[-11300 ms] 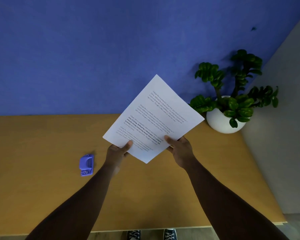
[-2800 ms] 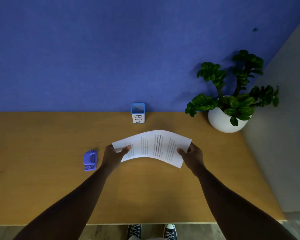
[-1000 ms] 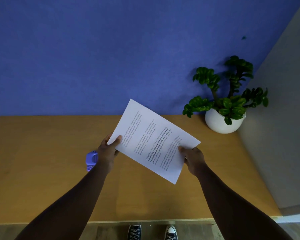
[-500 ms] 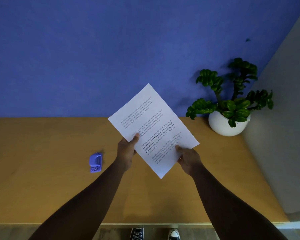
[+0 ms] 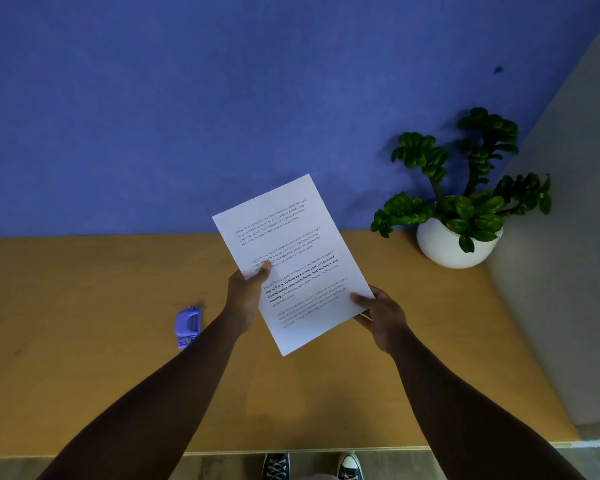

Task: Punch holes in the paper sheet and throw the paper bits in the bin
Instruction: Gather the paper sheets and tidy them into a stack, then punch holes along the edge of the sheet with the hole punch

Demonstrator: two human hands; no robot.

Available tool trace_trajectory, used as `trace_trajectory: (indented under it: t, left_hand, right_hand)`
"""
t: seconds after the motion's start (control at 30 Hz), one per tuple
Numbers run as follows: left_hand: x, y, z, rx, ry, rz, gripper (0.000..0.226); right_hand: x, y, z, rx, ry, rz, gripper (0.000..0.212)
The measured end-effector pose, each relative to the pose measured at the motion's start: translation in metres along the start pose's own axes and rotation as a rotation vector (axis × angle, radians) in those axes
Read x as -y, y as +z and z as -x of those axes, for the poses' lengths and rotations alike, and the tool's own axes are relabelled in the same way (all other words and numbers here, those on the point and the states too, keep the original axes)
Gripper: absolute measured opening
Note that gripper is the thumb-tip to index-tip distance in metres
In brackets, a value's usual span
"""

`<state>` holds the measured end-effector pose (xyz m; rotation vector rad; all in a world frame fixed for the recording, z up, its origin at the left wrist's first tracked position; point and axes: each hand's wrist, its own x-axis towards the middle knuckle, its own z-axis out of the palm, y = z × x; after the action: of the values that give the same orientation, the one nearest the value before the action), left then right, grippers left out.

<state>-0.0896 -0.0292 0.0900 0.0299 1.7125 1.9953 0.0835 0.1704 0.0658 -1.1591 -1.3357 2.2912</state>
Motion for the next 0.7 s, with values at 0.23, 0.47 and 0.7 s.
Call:
trace_trajectory:
  t: [0.23,0.47,0.7]
  left_hand:
    - [0.005,-0.009,-0.008,0.038,-0.051,-0.052,0.013]
    - [0.012,-0.01,-0.012,0.089,-0.087,-0.12,0.023]
    - [0.025,-0.012,-0.011,0.159,-0.141,-0.2,0.024]
  right_hand:
    - [0.003,0.0,-0.001,-0.005,-0.049,0.171,0.029]
    - [0.008,0.003,-0.001,0.025,-0.034,0.257,0.032]
    - [0.008,0.006,0.0,0.075,-0.009,0.311,0.036]
